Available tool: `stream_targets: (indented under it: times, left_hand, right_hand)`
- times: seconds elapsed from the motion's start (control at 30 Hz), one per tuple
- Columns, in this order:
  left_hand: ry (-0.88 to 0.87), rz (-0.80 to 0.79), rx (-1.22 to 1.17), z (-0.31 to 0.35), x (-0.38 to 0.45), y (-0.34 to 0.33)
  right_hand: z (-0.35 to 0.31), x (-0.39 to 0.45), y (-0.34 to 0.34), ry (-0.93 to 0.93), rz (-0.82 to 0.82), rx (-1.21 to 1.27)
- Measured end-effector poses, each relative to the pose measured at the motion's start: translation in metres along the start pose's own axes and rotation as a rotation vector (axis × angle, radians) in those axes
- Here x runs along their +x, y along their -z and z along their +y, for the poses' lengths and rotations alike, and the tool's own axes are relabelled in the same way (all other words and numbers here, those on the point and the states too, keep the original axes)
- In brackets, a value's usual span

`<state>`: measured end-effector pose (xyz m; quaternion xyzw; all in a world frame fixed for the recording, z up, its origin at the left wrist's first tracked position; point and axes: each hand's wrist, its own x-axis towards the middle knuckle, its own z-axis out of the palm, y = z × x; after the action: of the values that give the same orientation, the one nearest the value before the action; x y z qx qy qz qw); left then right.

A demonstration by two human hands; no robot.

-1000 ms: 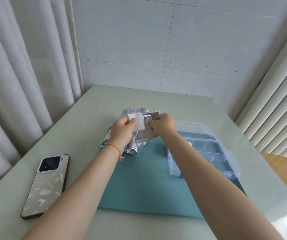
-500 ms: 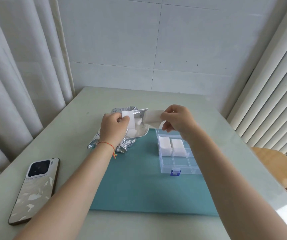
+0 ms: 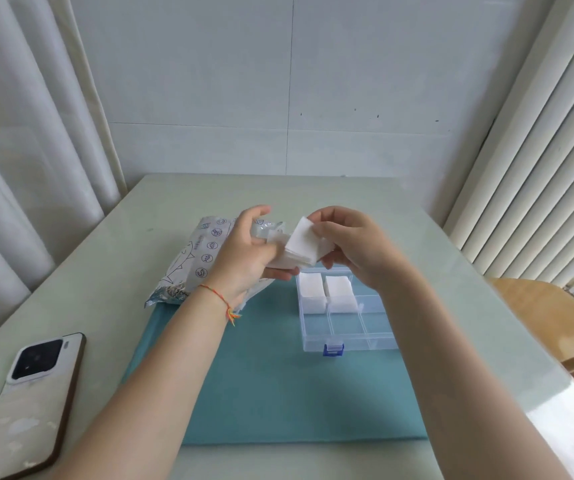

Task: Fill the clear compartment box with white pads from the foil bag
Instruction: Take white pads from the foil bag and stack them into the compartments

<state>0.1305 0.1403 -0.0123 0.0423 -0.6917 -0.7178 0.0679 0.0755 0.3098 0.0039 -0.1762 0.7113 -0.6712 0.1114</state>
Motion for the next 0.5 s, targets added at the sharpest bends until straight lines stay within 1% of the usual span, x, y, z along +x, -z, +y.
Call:
stream_targets:
  times: [0.07, 0.13, 0.27, 0.37, 0.43, 0.5]
  left_hand:
    - [-0.009, -0.030, 0.035, -0.0007, 0.0023, -0.0039]
    - [-0.001, -0.020, 0.062, 0.0010, 0.0049, -0.0054]
    - [0.072, -0.014, 0.053, 0.0052, 0.0060, -0.0071]
    - [0.038, -0.012, 0.065, 0.0021, 0.0064, -0.0069]
    - [0.014, 0.021, 0.028, 0.0006, 0.0074, -0.0048]
    - [0.022, 0.038, -0.066, 0.0023, 0.0087, -0.0019]
  right_hand:
    - [0.0019, 0.0010, -0.0012, 0.011, 0.005, 0.005]
    - [0.0035, 0.0031, -0.0022, 0.020, 0.014, 0.023]
    - [0.0075, 0.0067, -0.0023, 0.028, 0.039, 0.042]
    - [0.0076, 0.0066, -0.0045, 0.028, 0.057, 0.071]
    - [0.0061, 0.0058, -0.0041, 0.010, 0.047, 0.148]
    - [0.0040, 0.0040, -0.0012, -0.025, -0.002, 0.211]
